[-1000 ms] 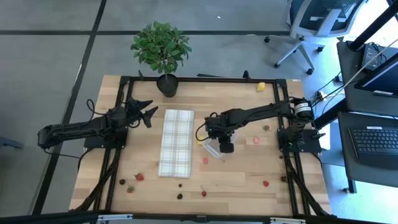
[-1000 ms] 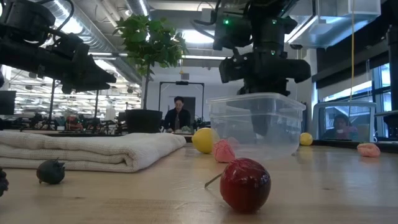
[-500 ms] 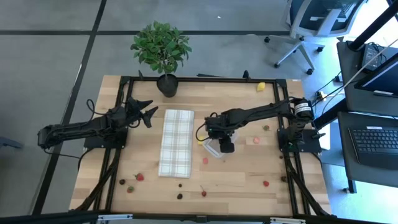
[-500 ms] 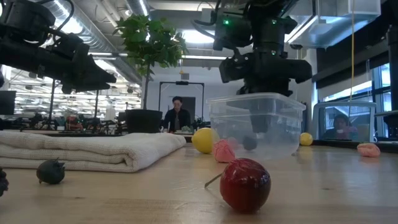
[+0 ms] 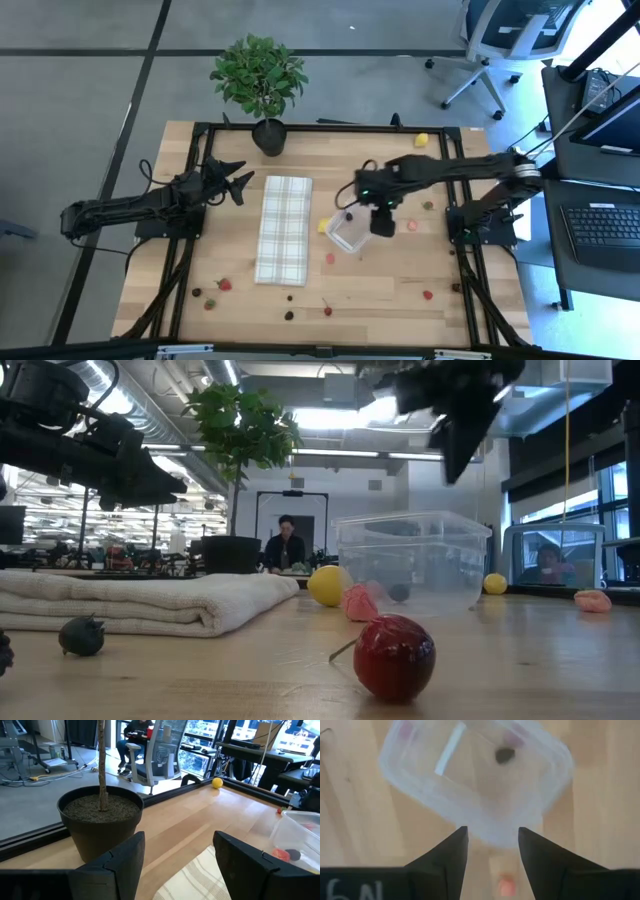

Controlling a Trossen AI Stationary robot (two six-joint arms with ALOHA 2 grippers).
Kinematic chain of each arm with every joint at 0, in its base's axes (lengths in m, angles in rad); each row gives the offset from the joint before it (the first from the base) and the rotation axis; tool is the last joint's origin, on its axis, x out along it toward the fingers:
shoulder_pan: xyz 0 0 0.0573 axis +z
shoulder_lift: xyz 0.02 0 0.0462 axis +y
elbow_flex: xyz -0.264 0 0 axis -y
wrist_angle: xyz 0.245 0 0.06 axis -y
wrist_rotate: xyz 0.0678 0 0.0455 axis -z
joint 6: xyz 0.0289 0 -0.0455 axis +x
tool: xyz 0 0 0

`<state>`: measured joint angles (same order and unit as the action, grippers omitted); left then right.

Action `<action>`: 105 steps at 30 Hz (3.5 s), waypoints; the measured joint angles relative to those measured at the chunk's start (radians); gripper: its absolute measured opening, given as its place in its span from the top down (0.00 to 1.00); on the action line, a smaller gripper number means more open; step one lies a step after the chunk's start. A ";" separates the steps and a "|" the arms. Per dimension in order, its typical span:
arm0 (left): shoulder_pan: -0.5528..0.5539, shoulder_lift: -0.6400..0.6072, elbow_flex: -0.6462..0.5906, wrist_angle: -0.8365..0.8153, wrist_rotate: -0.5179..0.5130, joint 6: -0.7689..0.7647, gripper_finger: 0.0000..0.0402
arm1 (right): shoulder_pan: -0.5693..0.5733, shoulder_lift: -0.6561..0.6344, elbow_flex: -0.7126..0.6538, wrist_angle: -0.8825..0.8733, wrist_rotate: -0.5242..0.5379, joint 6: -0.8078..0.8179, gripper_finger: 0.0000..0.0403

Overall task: Pick and placing Produce into tupperware
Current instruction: Put the top right apricot into the transparent bin

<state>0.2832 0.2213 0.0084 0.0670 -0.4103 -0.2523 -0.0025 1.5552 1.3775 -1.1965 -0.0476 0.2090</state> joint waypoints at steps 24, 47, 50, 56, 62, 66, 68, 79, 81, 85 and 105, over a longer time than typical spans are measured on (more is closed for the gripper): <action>0.000 0.000 0.000 0.001 0.000 0.000 0.43 | -0.035 -0.367 -0.636 0.166 0.040 0.540 0.30; 0.000 0.000 0.000 0.000 0.000 0.000 0.43 | -0.032 -0.364 -0.859 0.398 0.018 0.494 0.21; 0.000 0.000 0.000 0.001 0.000 0.000 0.43 | -0.032 -0.364 -0.883 0.410 0.018 0.494 0.22; 0.000 0.000 0.000 0.000 0.000 0.000 0.43 | -0.032 -0.363 -0.913 0.464 0.013 0.497 0.30; 0.000 0.000 0.000 0.000 0.000 0.000 0.43 | -0.032 -0.341 -0.911 0.462 0.020 0.493 0.41; 0.000 0.000 0.000 0.000 0.000 0.000 0.43 | -0.032 -0.329 -0.910 0.457 0.021 0.491 0.49; 0.000 0.000 0.000 0.000 0.000 0.000 0.43 | -0.032 -0.328 -0.910 0.458 0.020 0.490 0.53; 0.000 0.000 0.000 0.000 0.000 0.000 0.43 | -0.031 -0.324 -0.789 0.432 -0.034 0.445 0.77; 0.000 0.000 0.000 0.000 0.000 0.000 0.43 | -0.032 -0.323 -0.729 0.420 -0.027 0.431 0.78; 0.000 0.000 0.000 0.000 0.000 0.000 0.43 | -0.040 -0.324 -0.582 0.421 -0.012 0.401 0.77; 0.000 0.000 0.000 0.000 0.000 0.000 0.43 | -0.034 0.172 0.034 0.180 0.001 0.062 0.77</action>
<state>0.2832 0.2214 0.0082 0.0673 -0.4103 -0.2520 -0.0367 1.7271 1.4113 -1.0161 -0.0464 0.2714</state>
